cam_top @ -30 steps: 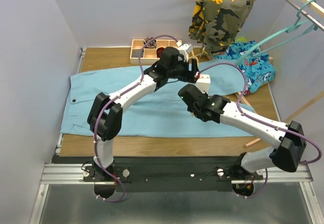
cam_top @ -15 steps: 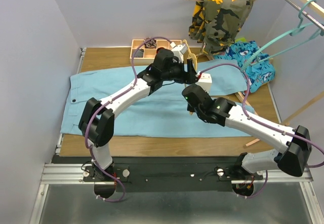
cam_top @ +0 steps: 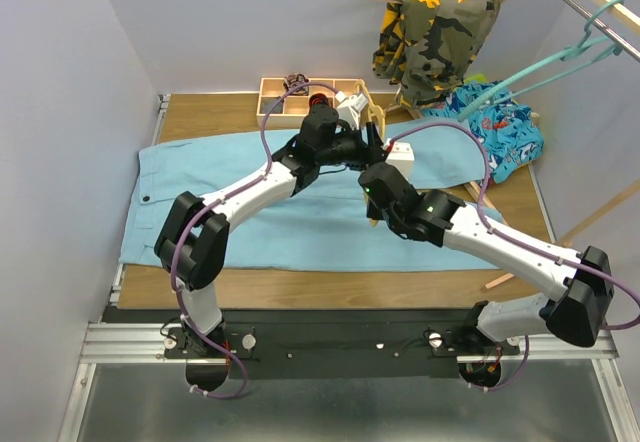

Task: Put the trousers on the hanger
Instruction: Place the hanger at the clothesline.

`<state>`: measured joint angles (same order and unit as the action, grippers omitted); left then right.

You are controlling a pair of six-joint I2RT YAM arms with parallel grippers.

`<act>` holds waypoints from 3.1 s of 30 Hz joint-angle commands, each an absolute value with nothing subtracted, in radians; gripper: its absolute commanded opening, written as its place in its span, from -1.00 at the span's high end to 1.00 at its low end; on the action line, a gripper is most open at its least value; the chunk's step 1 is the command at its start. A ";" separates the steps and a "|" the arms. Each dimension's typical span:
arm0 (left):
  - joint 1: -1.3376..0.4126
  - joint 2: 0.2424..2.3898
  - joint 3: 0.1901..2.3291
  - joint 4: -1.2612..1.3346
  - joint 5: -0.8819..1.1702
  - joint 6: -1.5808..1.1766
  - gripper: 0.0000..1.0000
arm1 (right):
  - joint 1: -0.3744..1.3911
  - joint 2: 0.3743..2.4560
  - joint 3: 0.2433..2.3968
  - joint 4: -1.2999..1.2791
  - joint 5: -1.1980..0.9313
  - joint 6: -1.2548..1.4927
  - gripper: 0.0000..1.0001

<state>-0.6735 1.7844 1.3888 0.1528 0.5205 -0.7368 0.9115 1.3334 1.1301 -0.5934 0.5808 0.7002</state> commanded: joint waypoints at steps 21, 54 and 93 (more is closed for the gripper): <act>-0.528 1.799 1.322 0.272 0.854 -0.746 1.00 | 0.916 1.181 1.190 -0.583 0.500 0.586 -0.96; -0.491 1.551 1.380 -0.161 0.617 -0.256 1.00 | 0.917 1.182 1.295 -0.543 0.474 0.472 -0.83; -0.606 1.578 1.494 -0.052 0.603 -0.634 1.00 | 0.950 1.123 0.976 -0.091 0.316 0.793 -0.73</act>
<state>-0.5907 1.6310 1.4792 -0.0921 0.6395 -0.6132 0.9401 1.1095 0.9508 -0.1303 0.2871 0.7933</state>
